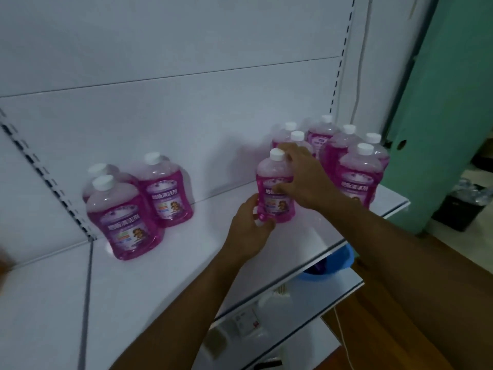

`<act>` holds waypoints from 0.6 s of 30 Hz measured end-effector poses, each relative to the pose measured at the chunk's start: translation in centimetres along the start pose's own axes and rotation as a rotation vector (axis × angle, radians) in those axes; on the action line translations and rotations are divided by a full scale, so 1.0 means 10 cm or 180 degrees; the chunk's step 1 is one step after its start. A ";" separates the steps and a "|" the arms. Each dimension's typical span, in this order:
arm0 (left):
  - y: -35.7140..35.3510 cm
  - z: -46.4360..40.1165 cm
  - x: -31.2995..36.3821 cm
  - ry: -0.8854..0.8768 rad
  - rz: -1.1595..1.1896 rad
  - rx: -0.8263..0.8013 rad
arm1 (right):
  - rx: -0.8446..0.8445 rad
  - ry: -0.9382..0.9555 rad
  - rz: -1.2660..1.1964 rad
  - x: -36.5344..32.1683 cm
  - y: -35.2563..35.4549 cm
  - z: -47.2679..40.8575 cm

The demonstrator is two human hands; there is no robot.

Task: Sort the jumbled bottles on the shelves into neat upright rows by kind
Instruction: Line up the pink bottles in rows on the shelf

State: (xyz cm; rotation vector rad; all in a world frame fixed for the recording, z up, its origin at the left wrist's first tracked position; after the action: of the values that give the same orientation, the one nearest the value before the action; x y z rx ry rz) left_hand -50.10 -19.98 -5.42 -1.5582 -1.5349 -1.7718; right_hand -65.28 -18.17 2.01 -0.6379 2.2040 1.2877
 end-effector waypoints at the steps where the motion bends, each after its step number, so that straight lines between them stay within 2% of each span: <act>1: 0.05 0.05 -0.03 -0.0021 -0.0077 0.0129 | -0.0053 0.0060 -0.0056 -0.05 -0.05 -0.02; 6: 0.37 0.35 -0.18 0.0229 -0.0369 0.0774 | -0.0395 0.0397 -0.0409 -0.35 -0.41 -0.12; 12: 0.76 0.70 -0.38 -0.0032 -0.0437 0.1418 | -0.0703 0.0733 -0.0731 -0.79 -0.86 -0.23; 18: 1.02 0.83 -0.59 0.0127 -0.0427 0.1767 | -0.0896 0.0917 -0.0764 -1.08 -1.23 -0.30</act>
State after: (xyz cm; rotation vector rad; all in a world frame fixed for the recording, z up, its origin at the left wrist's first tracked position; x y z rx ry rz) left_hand -35.80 -18.94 -6.90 -1.1600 -1.9330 -1.2634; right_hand -50.01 -24.69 2.08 -1.2255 2.0944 1.4629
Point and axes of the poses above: each hand's wrist, its own z-axis away from the middle knuckle, its own y-axis out of the back of the hand, x = y × z, the point moved 1 cm from there along -z, towards the middle knuckle, and after that the axes turned 7 degrees about -z, right-handed, at the moved point
